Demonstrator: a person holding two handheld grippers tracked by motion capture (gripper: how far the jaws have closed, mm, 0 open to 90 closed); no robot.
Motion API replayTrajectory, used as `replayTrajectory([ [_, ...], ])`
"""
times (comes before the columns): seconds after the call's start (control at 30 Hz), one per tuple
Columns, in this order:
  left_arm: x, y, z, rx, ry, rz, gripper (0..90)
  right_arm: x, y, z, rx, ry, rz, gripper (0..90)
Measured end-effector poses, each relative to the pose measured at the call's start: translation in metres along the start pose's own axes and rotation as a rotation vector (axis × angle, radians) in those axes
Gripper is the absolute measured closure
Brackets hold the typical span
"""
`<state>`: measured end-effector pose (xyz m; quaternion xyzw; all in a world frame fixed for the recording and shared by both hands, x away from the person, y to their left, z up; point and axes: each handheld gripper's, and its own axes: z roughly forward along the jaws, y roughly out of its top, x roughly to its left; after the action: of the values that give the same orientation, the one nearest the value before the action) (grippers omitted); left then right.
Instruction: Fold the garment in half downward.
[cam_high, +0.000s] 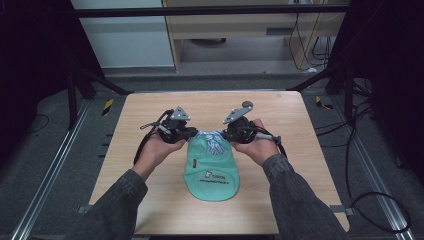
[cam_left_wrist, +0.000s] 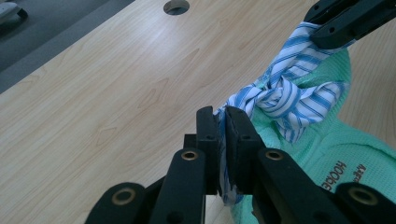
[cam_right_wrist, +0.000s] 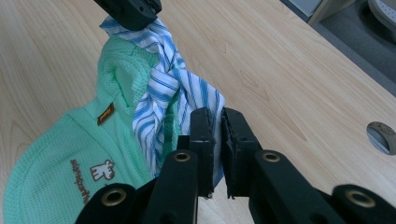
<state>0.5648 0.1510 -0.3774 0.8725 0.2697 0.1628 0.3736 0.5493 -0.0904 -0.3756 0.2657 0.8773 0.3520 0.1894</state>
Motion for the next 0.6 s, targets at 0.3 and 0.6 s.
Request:
replayTrajectory([
  [0.3, 0.003, 0.002, -0.003, -0.012, 0.002, -0.007, 84.7, -0.001, 0.004, -0.002, -0.011, -0.010, -0.010, 83.3],
  [0.6, 0.006, 0.004, 0.001, -0.011, 0.016, -0.015, 84.8, -0.004, 0.012, 0.001, 0.014, -0.026, -0.024, 83.3],
])
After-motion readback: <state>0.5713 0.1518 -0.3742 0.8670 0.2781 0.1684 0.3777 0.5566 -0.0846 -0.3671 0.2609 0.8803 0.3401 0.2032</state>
